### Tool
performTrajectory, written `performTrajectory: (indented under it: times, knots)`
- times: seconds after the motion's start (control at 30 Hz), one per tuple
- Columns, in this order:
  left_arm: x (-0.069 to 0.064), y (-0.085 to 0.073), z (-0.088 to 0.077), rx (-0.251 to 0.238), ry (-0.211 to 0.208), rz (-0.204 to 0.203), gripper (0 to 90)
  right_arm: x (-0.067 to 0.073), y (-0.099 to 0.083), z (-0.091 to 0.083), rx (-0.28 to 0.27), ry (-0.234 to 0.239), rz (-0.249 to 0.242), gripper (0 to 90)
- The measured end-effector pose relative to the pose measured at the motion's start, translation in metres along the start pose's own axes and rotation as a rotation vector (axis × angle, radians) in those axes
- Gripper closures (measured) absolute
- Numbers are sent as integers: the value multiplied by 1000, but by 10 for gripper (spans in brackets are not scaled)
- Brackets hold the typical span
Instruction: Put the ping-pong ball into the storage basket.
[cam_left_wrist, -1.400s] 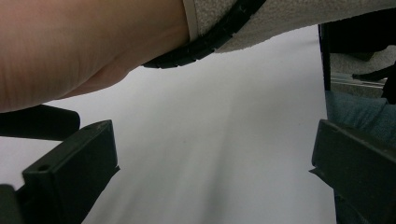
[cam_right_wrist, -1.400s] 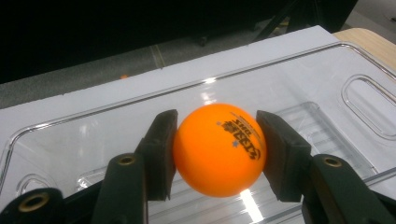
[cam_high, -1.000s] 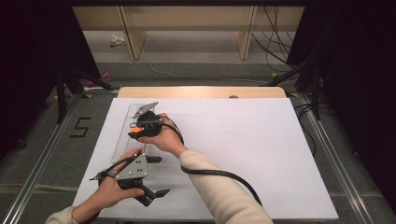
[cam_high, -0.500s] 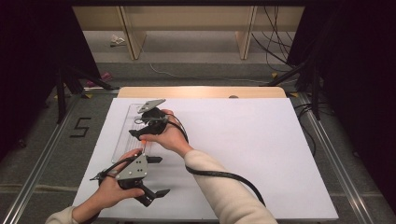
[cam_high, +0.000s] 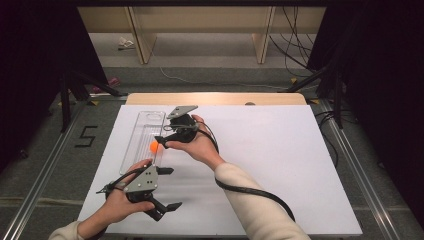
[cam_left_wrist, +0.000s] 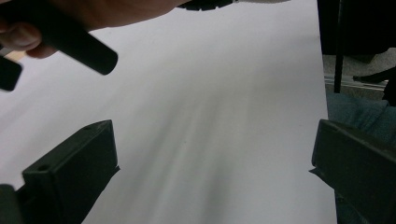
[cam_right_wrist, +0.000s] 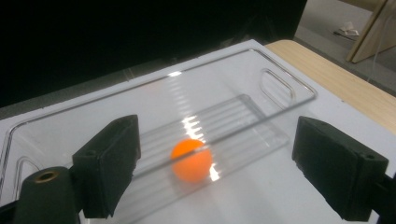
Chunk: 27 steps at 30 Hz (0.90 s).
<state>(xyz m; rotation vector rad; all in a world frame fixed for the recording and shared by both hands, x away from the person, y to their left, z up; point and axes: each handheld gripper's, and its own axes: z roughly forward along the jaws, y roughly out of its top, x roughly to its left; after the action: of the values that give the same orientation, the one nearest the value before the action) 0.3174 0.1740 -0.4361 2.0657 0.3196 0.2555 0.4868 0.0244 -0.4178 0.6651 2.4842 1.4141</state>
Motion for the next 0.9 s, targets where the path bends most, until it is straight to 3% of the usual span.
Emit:
performTrajectory:
  times: [0.4, 0.9]
  knots:
    - [0, 0, 0, 0, 4, -6, 0, -15, -16, -37, -1, -45, 24, 164]
    - [1, -1, 0, 1, 7, -9, 0, -22, -35, -58, 6, -71, 52, 164]
